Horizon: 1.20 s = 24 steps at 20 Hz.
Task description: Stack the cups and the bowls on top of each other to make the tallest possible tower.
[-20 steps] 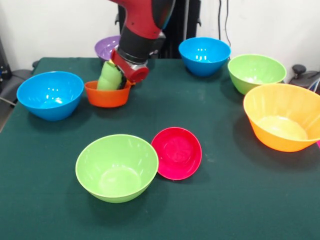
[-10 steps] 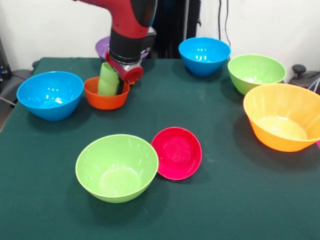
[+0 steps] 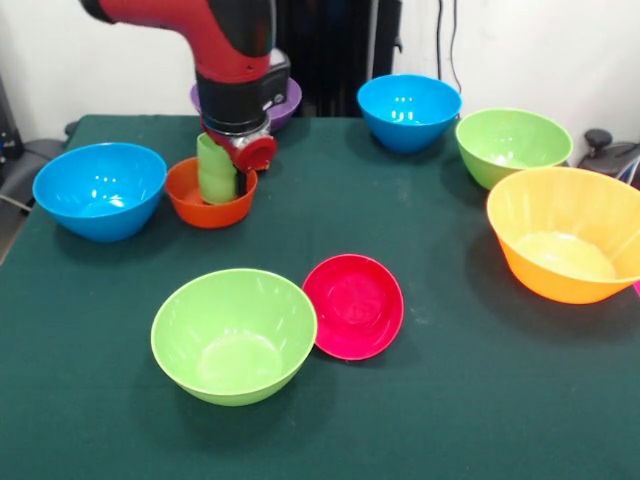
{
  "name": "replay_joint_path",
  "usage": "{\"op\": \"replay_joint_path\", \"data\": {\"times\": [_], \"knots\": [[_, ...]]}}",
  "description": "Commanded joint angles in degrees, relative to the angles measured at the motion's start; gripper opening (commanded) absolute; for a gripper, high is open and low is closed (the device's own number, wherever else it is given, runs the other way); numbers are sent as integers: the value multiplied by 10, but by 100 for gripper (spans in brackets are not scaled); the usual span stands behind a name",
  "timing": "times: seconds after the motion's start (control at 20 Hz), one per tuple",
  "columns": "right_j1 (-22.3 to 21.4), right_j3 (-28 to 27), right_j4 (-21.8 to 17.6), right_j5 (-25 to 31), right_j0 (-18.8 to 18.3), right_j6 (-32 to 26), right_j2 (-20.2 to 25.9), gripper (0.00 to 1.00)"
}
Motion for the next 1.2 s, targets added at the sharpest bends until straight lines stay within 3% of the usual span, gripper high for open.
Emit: {"op": "replay_joint_path", "data": {"times": [0.05, 0.3, 0.35, 0.75, 1.0, 1.2], "knots": [[34, -14, -60, 44, -20, -197, 164, 0], [35, -27, -87, 31, -10, -186, 153, 0], [32, -31, -99, 22, 0, -176, 143, 100], [12, -28, -115, 3, 36, -124, 108, 100], [-7, -7, -101, 9, 50, -95, 96, 100], [-78, 36, -73, 43, 78, -67, 79, 100]]}}
